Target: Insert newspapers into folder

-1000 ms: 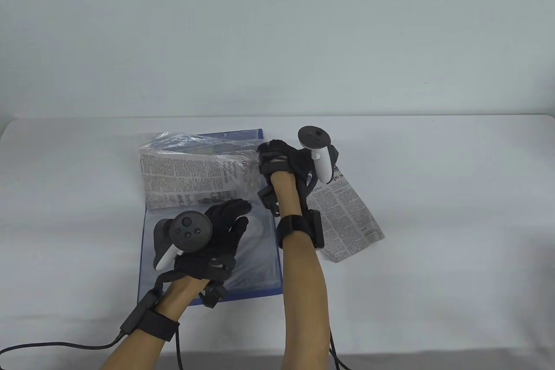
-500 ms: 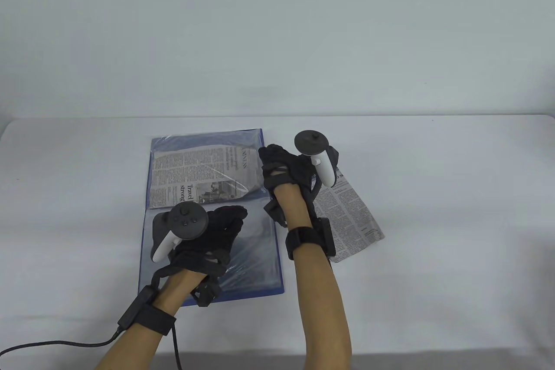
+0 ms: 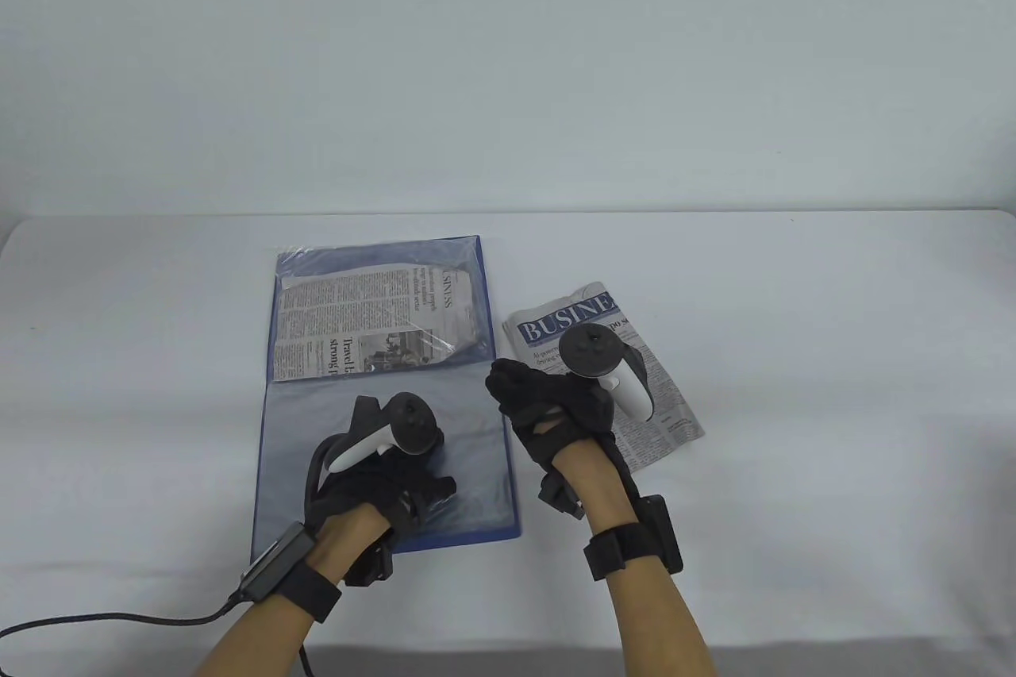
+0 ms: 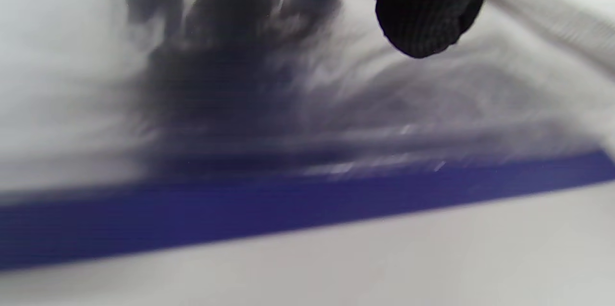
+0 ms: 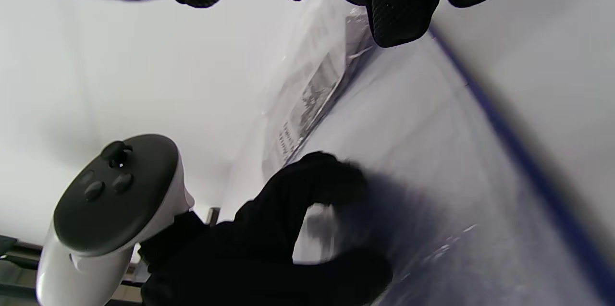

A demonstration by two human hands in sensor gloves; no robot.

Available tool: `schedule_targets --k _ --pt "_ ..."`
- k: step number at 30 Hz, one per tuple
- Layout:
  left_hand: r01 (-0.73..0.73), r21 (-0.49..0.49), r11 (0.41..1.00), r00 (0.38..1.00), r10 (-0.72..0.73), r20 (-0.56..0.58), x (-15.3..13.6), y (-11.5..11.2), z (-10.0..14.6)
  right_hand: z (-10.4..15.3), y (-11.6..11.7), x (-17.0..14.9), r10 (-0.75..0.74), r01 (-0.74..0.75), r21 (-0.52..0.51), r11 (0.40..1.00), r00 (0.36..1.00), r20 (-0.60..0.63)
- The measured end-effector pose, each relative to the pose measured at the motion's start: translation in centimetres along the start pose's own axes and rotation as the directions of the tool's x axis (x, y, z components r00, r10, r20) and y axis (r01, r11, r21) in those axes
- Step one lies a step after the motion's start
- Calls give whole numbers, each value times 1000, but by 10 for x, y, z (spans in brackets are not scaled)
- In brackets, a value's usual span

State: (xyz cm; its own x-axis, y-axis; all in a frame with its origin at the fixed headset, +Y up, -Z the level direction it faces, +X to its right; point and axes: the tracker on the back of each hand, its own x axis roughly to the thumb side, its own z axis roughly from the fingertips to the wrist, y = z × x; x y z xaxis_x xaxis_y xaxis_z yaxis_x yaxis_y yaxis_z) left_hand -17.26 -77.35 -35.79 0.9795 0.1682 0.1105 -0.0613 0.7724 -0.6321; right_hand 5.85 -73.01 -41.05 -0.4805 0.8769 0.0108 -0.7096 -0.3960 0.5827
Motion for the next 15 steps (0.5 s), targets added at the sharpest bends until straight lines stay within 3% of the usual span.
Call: schedule_targets --k 8,15 --pt "-4 128 992 999 10 -52 3 5 1 -3 9 -9 12 -8 77 997 999 -41" --pt "-271 135 953 962 271 20 -19 18 7 -1 9 -15 62 -56 41 998 987 -147"
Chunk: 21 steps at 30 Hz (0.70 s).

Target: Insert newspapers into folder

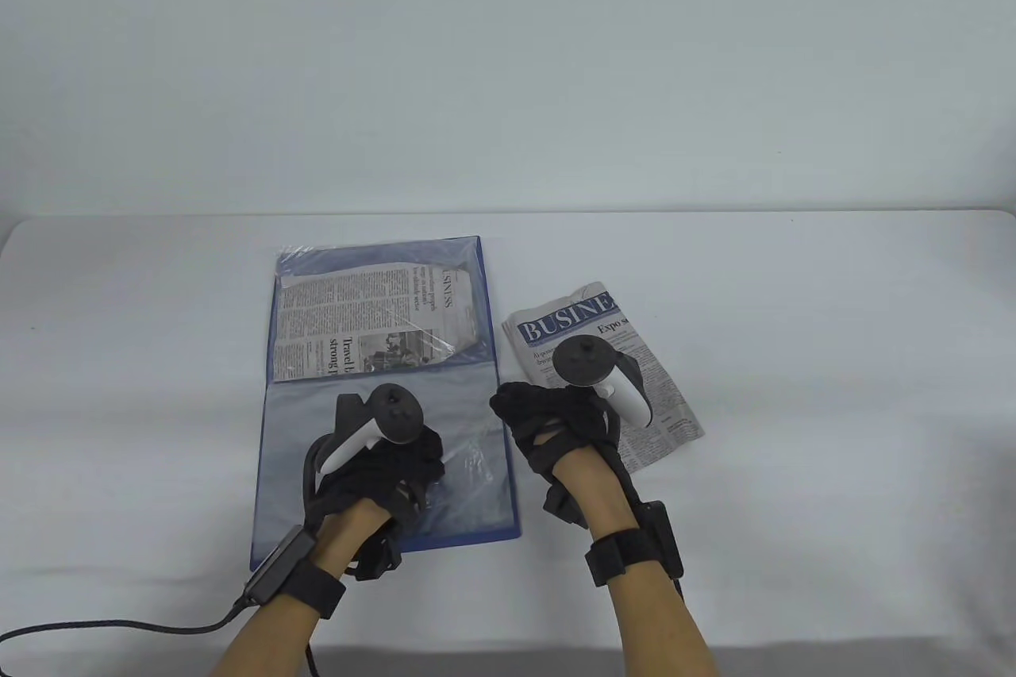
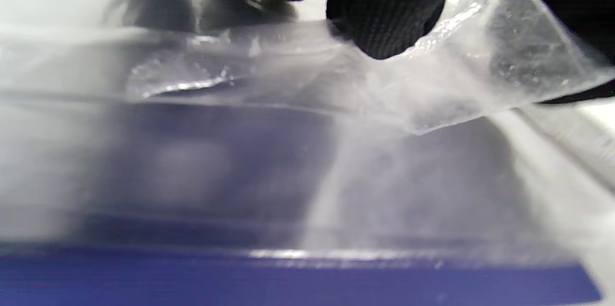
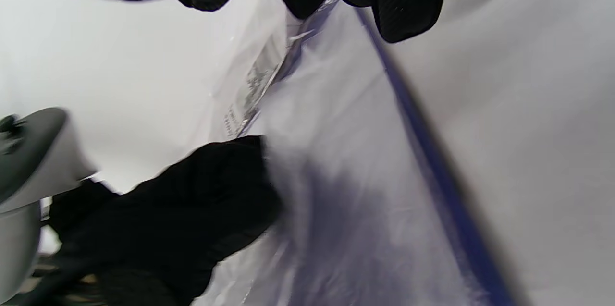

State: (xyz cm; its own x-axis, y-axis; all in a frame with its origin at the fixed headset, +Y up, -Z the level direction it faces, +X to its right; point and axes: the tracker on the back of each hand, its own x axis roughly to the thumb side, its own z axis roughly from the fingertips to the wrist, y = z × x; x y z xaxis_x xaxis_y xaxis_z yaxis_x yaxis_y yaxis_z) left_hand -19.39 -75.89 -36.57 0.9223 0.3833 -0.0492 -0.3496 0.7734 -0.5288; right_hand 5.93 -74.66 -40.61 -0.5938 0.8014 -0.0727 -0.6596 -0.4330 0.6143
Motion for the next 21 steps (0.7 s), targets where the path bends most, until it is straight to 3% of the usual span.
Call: schedule_targets --k 7,9,10,12,21 --pt "-134 19 991 991 133 29 -13 15 5 -4 10 -1 -19 19 5 1000 999 -37" --pt "-151 13 988 988 151 34 -14 16 5 -10 18 -2 -80 80 49 996 997 -7" --pt "-151 8 988 988 151 36 -14 16 5 -16 25 -3 -168 161 140 977 985 39" --pt "-152 4 988 988 151 38 -14 17 5 -20 33 -3 -253 236 195 952 965 68" --pt "-176 7 984 984 175 42 -15 19 6 -21 34 2 -112 100 168 981 992 62"
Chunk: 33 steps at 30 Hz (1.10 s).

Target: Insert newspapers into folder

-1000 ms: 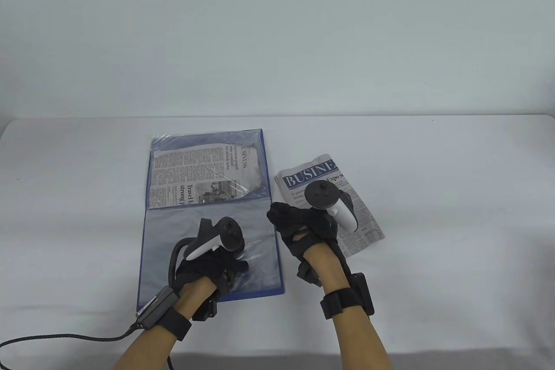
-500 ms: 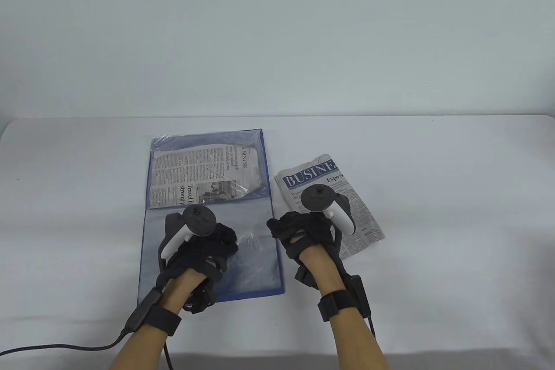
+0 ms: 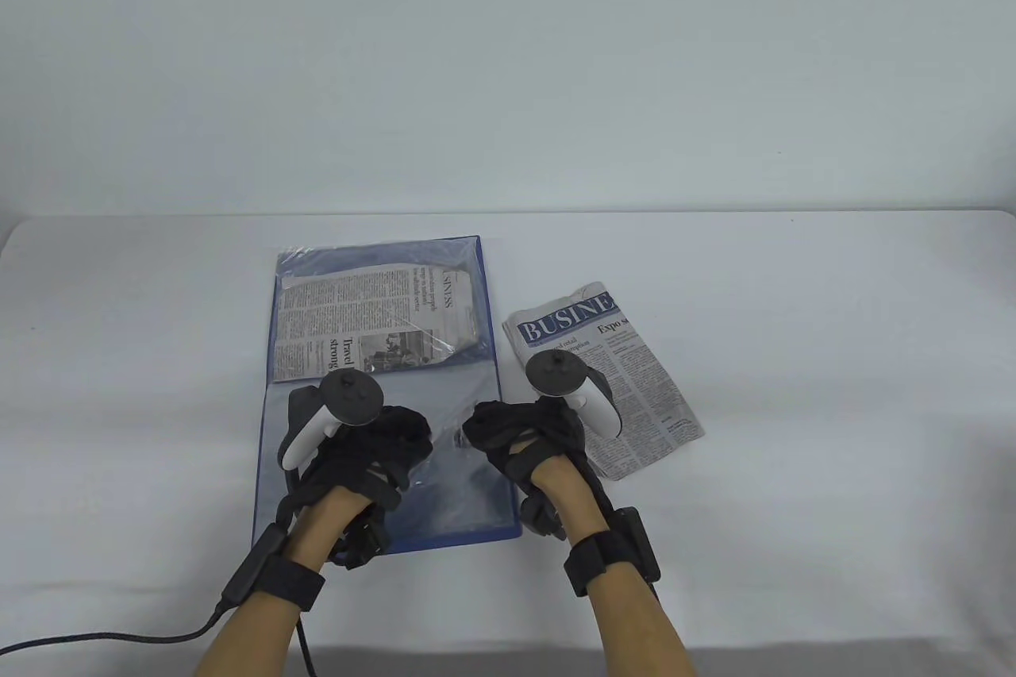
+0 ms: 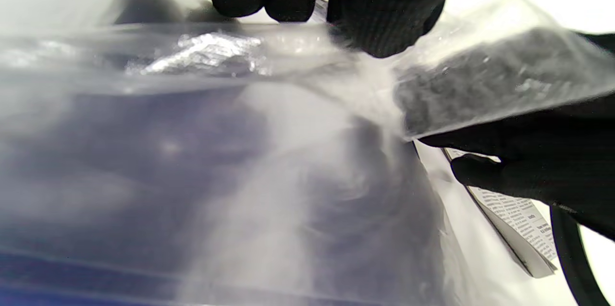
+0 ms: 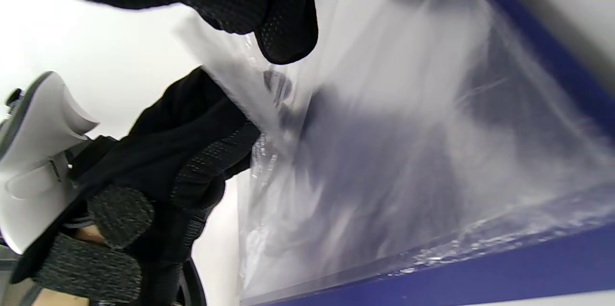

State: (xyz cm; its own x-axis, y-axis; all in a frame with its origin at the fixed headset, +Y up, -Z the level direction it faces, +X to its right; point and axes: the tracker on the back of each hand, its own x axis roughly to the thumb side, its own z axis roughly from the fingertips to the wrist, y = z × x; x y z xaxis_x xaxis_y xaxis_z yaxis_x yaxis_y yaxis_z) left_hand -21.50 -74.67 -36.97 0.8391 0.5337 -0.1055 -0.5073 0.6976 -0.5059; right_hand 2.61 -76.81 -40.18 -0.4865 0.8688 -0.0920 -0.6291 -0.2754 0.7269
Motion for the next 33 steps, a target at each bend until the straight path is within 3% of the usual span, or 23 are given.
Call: schedule_targets --k 4,8,13,27,31,33 --pt "-27 12 1000 1000 27 0 -2 4 1 4 -5 0 19 -19 -20 1000 1000 -16" --pt "-32 8 999 999 32 6 -3 4 1 12 -7 2 -165 176 -185 967 984 75" --pt "-10 2 1000 1000 10 6 -1 1 -1 1 7 13 -14 14 -71 997 1000 0" --pt "-106 85 991 993 100 67 1 16 8 11 -4 9 21 -37 -193 981 996 -81" --pt "-100 75 992 993 94 69 0 17 8 21 -8 9 -52 12 -174 985 973 -224" --pt "-89 85 992 995 85 54 0 19 10 25 -9 7 -56 15 -172 985 971 -233"
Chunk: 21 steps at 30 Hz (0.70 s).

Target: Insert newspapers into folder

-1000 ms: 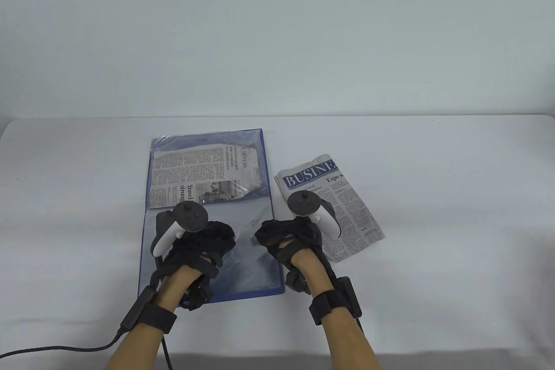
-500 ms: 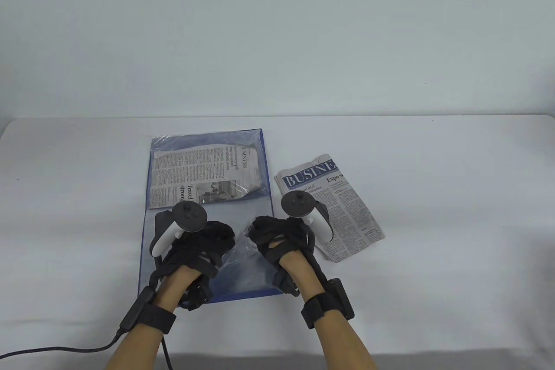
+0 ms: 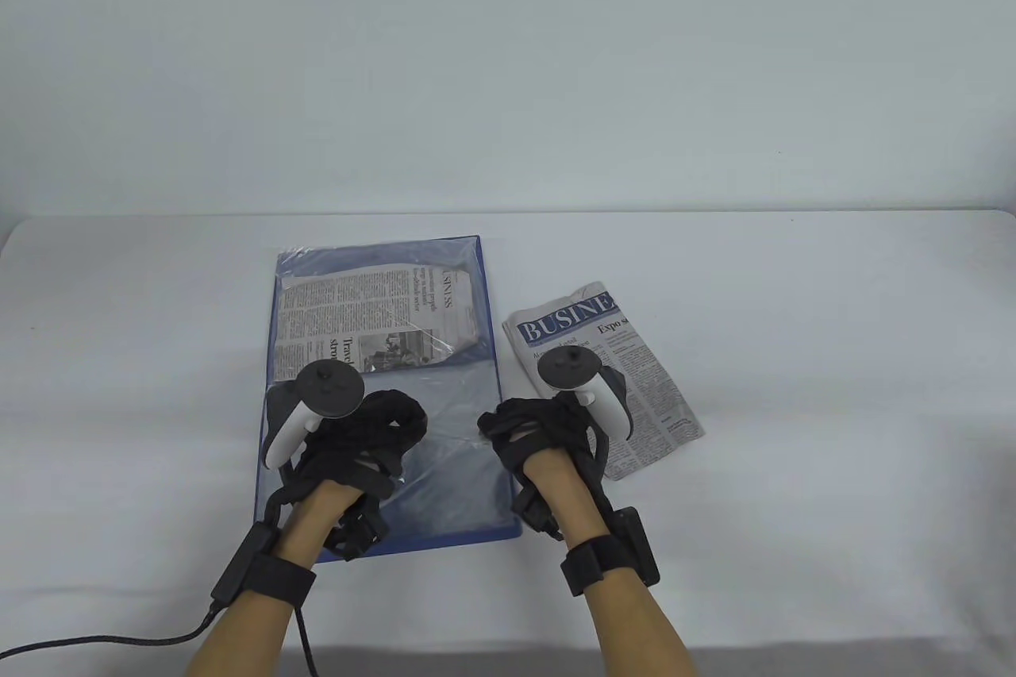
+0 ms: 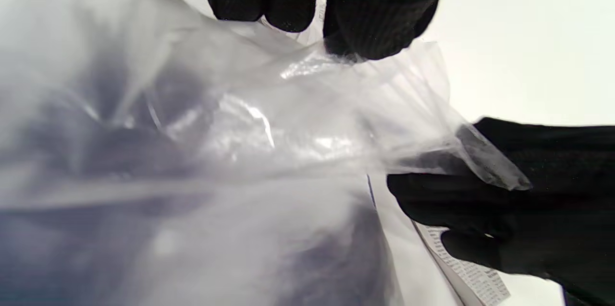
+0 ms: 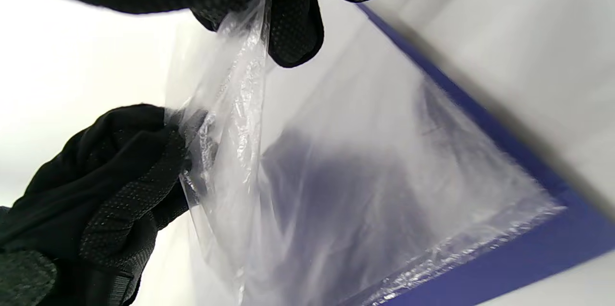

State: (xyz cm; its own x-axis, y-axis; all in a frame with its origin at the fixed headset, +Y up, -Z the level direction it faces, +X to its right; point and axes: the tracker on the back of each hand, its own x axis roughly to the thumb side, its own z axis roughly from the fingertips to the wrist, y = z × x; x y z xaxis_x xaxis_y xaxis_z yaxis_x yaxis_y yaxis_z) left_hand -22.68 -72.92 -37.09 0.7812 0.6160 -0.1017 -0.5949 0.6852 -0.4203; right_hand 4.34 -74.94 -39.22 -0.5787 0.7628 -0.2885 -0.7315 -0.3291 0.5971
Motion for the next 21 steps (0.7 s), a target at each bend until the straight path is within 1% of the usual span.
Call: schedule_targets --k 1,2,3,5,7,8,9,10,12,13,14,15,16,17,19,20,21 --pt "-6 4 1000 1000 6 -2 0 1 1 1 -1 -2 2 -2 -7 1000 1000 -20" --pt "-22 6 1000 1000 22 4 -1 1 1 2 -1 -3 11 -10 21 1000 998 -58" --pt "-35 8 999 999 35 15 0 2 2 3 0 -5 38 -28 85 996 992 -124" --pt "-15 14 1000 1000 14 13 0 4 3 5 0 -6 72 -51 117 992 980 -183" --pt "-2 -7 1000 1000 2 -3 -1 4 2 9 -6 -5 44 -40 30 999 988 -150" --pt "-5 -44 999 1000 4 -13 -2 3 0 11 -10 -3 26 -29 -26 999 992 -120" --pt "-4 -69 998 1000 2 -23 -4 2 -1 12 -14 -1 27 -31 -70 997 998 -64" --pt "6 -103 995 999 -10 -37 -6 0 -3 10 -17 1 54 -51 -89 995 998 24" --pt "19 -139 990 999 -25 -44 -8 -3 -6 8 -17 2 84 -73 -102 992 991 107" --pt "14 -140 990 999 -20 -45 -9 -4 -7 2 -13 1 99 -89 -73 993 984 147" --pt "7 -135 991 999 -13 -44 -9 -4 -7 -2 -8 0 107 -104 -31 994 985 138" --pt "4 -126 992 999 -10 -42 -9 -3 -7 -6 -3 -2 122 -125 25 992 988 93" --pt "5 -120 993 999 -10 -40 -9 -3 -6 -8 0 -4 136 -141 61 988 988 73" --pt "2 -105 995 999 -5 -32 -9 -1 -5 -14 8 -6 184 -186 130 974 982 29" --pt "-23 -59 998 1000 22 -9 -8 2 -3 -17 16 -9 279 -267 177 947 959 -45" --pt "-44 -13 999 999 44 13 -8 5 0 -18 17 -7 325 -313 172 934 945 -45" --pt "-59 10 998 998 59 24 -8 7 1 -18 18 -7 337 -326 164 931 941 -40"
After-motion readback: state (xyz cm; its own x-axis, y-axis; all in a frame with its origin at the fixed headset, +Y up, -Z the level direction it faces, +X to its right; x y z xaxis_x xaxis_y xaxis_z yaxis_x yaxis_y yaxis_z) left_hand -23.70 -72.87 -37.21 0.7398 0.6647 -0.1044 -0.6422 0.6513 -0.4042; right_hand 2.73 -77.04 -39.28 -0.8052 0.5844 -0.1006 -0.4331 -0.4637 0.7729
